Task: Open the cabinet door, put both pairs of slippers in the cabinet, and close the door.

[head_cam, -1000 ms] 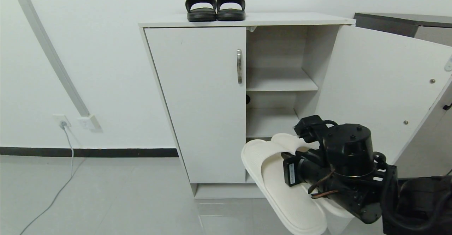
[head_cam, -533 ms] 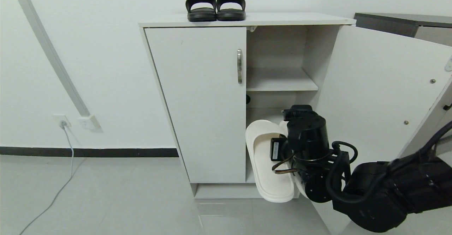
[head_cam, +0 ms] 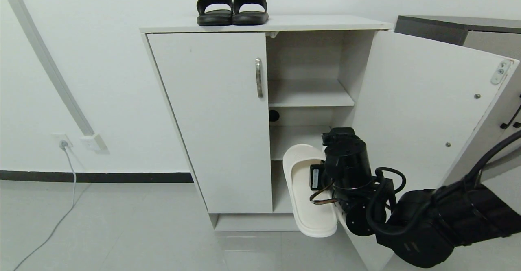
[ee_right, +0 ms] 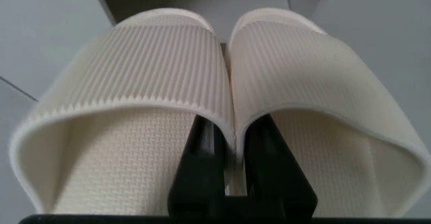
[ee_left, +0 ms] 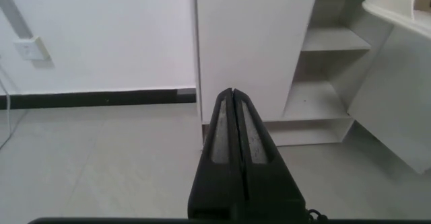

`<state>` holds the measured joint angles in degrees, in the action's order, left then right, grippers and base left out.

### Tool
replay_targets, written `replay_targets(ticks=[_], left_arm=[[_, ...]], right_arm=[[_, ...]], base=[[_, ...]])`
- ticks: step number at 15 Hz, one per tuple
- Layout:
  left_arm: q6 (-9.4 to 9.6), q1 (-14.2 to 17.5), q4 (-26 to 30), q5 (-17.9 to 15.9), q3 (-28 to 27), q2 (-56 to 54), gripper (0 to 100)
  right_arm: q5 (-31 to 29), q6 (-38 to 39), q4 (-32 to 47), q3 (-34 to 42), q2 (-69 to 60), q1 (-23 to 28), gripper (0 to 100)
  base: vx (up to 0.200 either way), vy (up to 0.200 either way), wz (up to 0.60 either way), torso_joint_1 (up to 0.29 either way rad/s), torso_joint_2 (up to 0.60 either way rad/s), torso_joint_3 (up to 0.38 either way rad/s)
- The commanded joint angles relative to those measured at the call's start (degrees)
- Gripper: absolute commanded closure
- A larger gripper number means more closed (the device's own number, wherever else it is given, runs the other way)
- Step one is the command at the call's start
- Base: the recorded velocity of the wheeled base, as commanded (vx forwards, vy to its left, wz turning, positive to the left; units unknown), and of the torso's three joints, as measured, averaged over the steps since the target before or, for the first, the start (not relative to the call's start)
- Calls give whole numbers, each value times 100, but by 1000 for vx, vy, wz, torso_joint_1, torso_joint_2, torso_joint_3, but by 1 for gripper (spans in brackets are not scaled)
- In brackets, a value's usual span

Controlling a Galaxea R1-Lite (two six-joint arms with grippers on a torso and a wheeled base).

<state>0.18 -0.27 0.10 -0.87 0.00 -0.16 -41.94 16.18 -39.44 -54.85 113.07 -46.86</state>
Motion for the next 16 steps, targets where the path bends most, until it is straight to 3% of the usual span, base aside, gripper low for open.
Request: replay_targets(ticks=[1,16], left_arm=[[-1,9,-1,-1,0,16,100],[-1,9,-1,-1,0,16,100]], right_arm=[[10,-1,6,0,93,1,100],[54,-27,-293,-26,576,81,100]], base=[[0,0,0,0,0,0],[0,0,0,0,0,-28]])
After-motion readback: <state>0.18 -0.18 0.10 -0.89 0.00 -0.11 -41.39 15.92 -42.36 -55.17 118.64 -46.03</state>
